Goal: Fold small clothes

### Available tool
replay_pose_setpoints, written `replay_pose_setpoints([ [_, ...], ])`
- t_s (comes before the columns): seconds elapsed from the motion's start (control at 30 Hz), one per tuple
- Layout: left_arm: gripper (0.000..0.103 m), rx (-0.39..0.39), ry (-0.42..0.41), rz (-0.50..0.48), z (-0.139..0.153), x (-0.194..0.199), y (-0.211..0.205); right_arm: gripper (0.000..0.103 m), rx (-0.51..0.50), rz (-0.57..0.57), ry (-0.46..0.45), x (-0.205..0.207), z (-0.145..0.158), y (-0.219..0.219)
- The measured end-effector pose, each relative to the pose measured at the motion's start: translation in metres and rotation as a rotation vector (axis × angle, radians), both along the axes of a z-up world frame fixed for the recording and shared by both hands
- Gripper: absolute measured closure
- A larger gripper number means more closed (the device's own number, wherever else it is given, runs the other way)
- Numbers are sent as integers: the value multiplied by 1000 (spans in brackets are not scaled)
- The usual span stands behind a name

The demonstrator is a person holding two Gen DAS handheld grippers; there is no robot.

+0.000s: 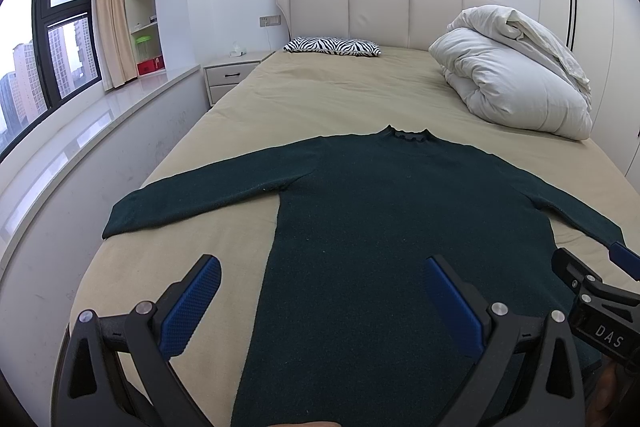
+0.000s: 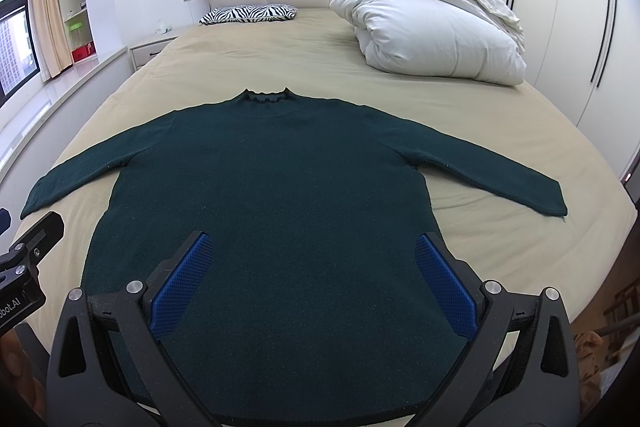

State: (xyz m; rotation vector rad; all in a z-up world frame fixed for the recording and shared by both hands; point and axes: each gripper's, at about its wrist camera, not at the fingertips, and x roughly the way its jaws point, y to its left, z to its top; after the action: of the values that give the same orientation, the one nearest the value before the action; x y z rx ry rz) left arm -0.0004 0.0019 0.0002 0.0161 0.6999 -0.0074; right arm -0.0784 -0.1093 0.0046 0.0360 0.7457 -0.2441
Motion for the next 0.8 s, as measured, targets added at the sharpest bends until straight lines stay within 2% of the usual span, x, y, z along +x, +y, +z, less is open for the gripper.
replay_pose_setpoints([
  [0.8,0,-3,7,6,-1,-1,1,0,2,1,8,1,-5,1],
])
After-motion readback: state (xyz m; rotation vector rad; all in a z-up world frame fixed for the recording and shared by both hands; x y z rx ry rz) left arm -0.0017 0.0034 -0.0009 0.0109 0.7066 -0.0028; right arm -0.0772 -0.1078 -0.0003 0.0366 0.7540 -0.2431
